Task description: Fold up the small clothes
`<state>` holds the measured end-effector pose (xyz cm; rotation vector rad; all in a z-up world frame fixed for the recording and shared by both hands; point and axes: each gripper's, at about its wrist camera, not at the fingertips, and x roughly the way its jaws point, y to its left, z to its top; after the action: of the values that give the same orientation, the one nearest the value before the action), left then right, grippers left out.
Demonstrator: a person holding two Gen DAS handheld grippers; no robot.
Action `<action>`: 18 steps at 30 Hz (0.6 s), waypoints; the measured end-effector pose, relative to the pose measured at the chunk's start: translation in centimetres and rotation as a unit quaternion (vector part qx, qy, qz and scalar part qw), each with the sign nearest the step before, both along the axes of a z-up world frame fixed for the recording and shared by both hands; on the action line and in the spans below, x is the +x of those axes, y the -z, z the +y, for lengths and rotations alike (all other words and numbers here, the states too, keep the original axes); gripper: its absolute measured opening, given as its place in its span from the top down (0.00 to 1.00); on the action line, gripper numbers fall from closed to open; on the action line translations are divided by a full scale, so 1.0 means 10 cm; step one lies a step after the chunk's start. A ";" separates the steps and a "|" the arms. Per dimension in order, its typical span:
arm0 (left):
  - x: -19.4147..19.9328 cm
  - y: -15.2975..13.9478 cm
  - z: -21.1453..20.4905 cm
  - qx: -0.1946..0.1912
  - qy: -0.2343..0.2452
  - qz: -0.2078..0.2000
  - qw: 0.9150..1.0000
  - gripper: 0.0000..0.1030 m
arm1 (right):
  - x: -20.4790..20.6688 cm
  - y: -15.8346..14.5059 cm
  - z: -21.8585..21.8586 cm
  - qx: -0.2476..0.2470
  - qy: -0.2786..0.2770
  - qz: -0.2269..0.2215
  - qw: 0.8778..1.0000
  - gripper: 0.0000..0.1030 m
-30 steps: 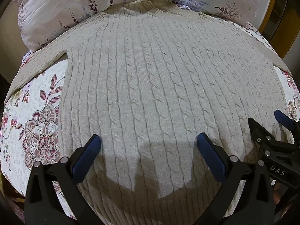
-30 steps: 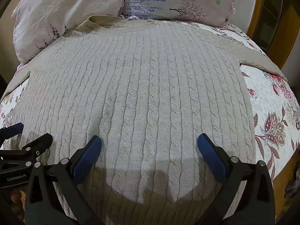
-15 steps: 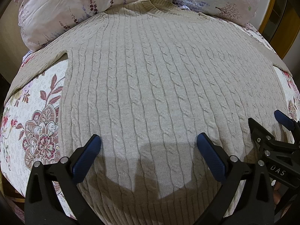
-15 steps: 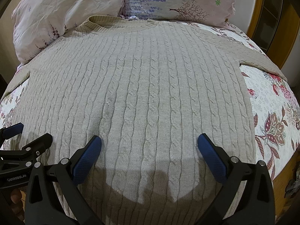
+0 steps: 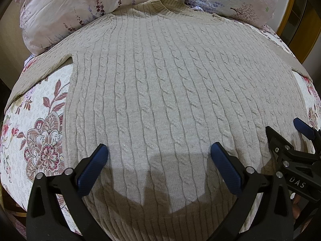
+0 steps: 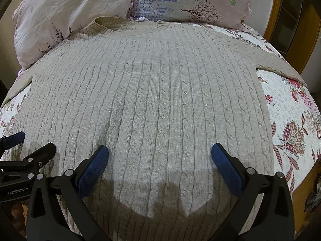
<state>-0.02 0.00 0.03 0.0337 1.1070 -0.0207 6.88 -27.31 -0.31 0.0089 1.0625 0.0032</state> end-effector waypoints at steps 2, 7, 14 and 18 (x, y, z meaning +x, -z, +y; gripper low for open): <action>0.00 0.00 0.00 0.000 0.000 0.000 1.000 0.02 | 0.00 0.00 0.00 0.000 0.000 0.000 1.000 0.01; 0.00 0.00 0.00 0.000 0.000 0.000 1.000 0.02 | 0.00 0.00 0.00 0.000 0.000 0.000 1.000 0.01; 0.00 0.00 0.00 0.000 0.000 -0.001 1.000 0.02 | -0.01 0.01 0.00 0.000 -0.001 0.002 1.000 0.01; 0.00 0.00 0.00 0.000 0.000 -0.001 1.000 0.02 | 0.00 -0.01 0.01 -0.001 -0.006 0.011 1.000 0.01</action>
<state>-0.02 0.00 0.04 0.0336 1.1049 -0.0208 6.88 -27.24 -0.24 0.0010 1.0838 0.0120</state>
